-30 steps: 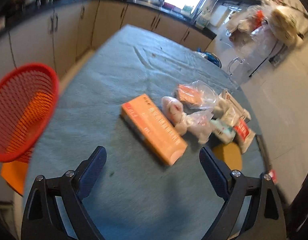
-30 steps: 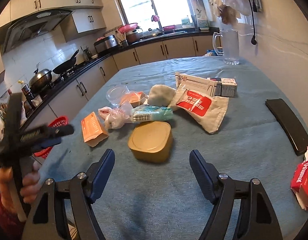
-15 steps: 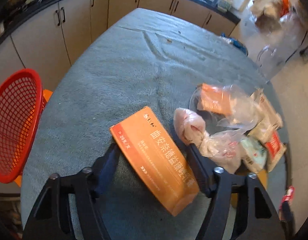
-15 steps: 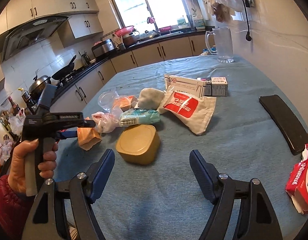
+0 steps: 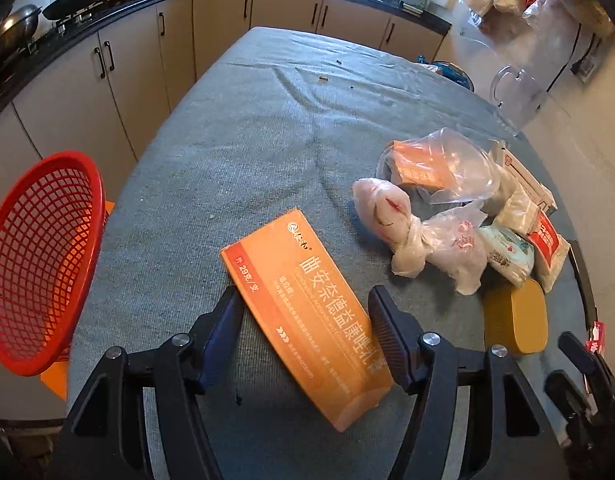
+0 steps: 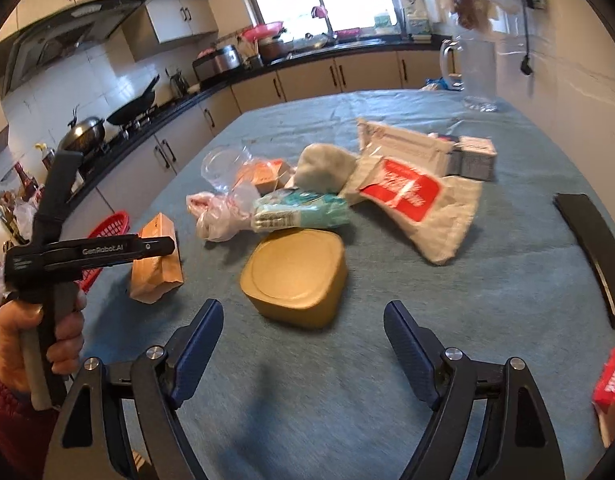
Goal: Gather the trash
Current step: 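Grasp the orange box with the left tool while the right tool grasps the yellow container, then carry the orange box and yellow container with both tools over the red basket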
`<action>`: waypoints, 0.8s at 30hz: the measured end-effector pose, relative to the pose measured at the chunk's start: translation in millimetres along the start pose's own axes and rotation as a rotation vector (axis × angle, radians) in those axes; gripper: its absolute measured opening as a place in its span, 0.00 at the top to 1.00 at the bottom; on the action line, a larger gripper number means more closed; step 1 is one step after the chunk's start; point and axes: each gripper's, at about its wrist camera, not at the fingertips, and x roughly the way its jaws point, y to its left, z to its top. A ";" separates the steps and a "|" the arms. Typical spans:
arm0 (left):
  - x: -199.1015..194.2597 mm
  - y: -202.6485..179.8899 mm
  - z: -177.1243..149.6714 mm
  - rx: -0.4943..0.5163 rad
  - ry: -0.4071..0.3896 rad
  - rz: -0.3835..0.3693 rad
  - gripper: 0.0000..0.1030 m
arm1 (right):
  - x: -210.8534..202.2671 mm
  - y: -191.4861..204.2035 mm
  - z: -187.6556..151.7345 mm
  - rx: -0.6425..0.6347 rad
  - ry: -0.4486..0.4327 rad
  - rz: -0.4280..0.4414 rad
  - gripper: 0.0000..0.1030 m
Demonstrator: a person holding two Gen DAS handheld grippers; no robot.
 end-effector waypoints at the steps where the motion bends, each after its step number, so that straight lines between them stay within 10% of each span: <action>1: 1.1 -0.8 0.0 -0.001 -0.002 0.003 0.36 | 3.9 1.6 1.1 0.002 0.005 -0.006 0.16; 14: 1.6 -12.8 -11.0 0.089 -0.060 0.005 0.50 | 49.2 18.8 12.6 -0.024 0.076 -0.187 0.16; 16: 0.1 -12.2 -12.6 0.094 -0.063 -0.016 0.52 | 49.3 16.5 12.3 -0.017 0.079 -0.174 0.29; 24: -12.8 -14.7 -19.3 0.101 -0.089 -0.077 0.54 | 25.6 1.9 8.7 0.006 0.024 -0.141 0.29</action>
